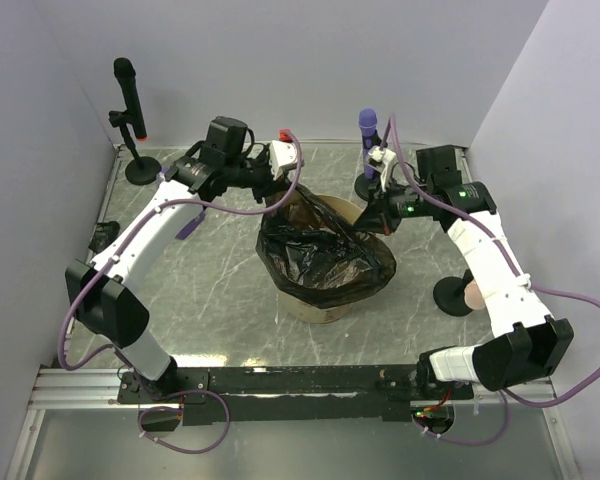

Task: Put the trash bags into the trash bin

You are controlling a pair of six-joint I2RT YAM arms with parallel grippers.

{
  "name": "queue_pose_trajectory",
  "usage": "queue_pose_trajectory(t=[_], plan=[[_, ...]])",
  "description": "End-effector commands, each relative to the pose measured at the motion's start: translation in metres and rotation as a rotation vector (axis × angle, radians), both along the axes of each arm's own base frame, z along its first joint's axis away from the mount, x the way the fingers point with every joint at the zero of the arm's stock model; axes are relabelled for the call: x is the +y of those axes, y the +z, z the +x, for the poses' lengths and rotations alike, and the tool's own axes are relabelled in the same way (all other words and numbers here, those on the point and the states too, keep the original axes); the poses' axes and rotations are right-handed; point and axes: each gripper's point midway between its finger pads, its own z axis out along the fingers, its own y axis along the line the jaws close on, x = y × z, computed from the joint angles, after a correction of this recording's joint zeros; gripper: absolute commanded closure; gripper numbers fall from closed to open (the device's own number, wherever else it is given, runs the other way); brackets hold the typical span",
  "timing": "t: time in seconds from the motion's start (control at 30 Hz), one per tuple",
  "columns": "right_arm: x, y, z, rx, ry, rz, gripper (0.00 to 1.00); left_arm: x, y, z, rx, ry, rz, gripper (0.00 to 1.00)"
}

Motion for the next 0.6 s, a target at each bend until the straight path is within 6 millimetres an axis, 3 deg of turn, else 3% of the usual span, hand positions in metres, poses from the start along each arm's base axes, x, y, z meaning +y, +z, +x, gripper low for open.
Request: queue_pose_trajectory(t=[0.0, 0.03, 0.1, 0.17, 0.37, 0.57], plan=[[-0.011, 0.02, 0.002, -0.03, -0.065, 0.06, 1.0, -0.001, 0.008, 0.014, -0.013, 0.072, -0.046, 0.99], [-0.01, 0.028, -0.001, -0.042, -0.053, 0.089, 0.94, -0.002, 0.011, 0.014, -0.013, 0.07, -0.053, 0.99], [-0.012, 0.035, -0.003, -0.062, -0.063, 0.101, 0.72, -0.003, 0.012, 0.014, -0.007, 0.075, -0.066, 0.99], [-0.012, 0.034, -0.009, -0.068, -0.032, 0.098, 0.55, -0.004, 0.015, 0.014, -0.008, 0.077, -0.078, 0.99], [-0.014, 0.017, -0.024, -0.044, -0.009, 0.087, 0.47, -0.006, 0.022, 0.014, -0.013, 0.082, -0.106, 0.99], [-0.018, 0.0, -0.012, -0.051, -0.042, 0.04, 0.46, -0.006, 0.026, 0.012, -0.016, 0.083, -0.126, 0.99]])
